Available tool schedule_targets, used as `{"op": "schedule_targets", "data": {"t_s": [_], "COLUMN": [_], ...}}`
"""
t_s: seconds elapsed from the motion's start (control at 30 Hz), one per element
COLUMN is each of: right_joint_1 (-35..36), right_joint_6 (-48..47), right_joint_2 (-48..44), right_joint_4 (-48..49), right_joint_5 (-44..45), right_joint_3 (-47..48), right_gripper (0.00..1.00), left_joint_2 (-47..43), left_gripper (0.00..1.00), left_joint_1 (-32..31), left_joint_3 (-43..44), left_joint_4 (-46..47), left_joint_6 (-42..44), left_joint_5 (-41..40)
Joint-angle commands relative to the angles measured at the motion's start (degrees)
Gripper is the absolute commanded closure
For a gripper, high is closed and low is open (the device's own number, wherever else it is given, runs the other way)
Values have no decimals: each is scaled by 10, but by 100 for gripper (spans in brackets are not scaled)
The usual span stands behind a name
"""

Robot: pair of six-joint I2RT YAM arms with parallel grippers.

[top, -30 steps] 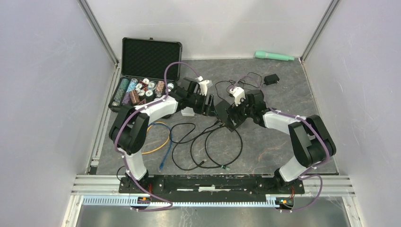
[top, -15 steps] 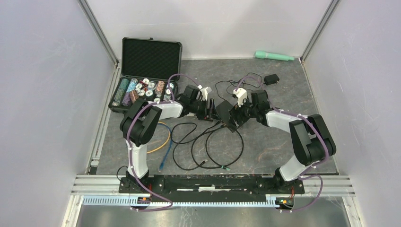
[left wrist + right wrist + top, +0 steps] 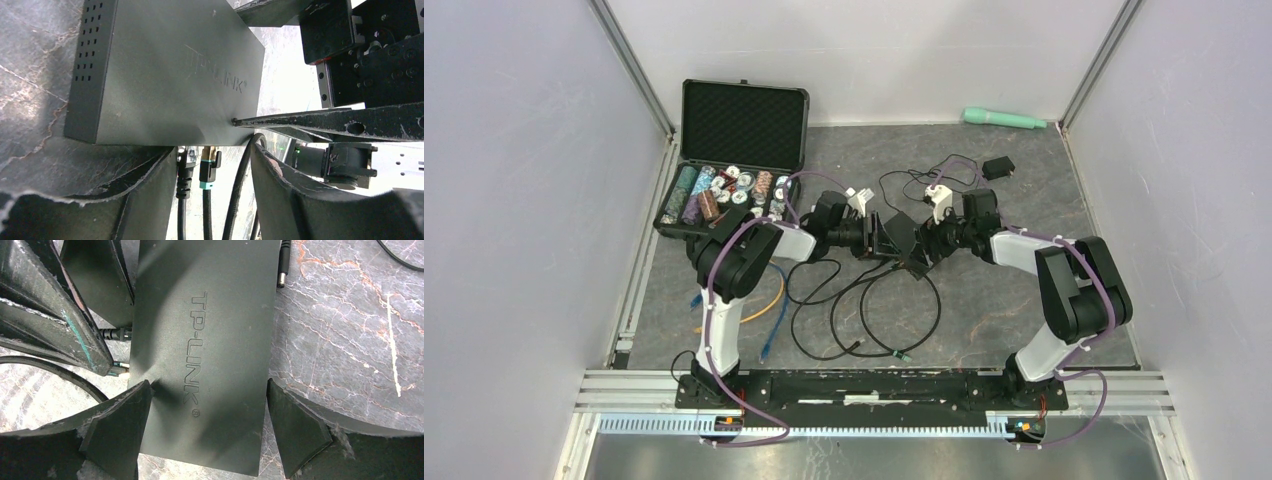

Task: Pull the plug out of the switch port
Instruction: Pull the connector from the switch port.

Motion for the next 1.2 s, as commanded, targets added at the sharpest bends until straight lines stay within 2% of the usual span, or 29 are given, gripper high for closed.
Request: {"op": "schedule_targets", "data": {"t_s": [0.0,0.27,0.47,0.67,0.77,0.83,0.93,1.0,1.17], "right_joint_1": [-7,-8,-9,-10,-12,-12,-12,-13,-14], "right_joint_6": [-9,-8,-9,-11,-11,-11,-12,-13,-15], "right_joint_2": [14,18,22,26,28,31,33,33,35], "right_joint_4": [-11,-11,-13,-16,-17,-19,-22,-22,-25], "right_joint_5": [8,0,-3,-3,-3,-3,-2,-2,-1], "right_joint_3": [-4,-5,-5,-2,-2,0,2,1,3], "right_gripper": [10,11,11,11,12,12,12,12,12], "left_joint_2": [31,50,61,78,84,84,84,83,88], "left_gripper": [37,46,47,58,62,62,54,53,60], "left_joint_1": [-12,-9,-3,9,18,21,22,23,30], "left_joint_3": [-34,-67,-75,-87,-92,-94,-95,-95,-97], "left_joint_4": [39,141,187,258,264,266,281,280,282], "left_joint_6": [-43,-97,-121,-141,-140,-139,-137,-131,-127], "left_joint_5": [-9,-17,-25,4,8,12,20,21,32]}}
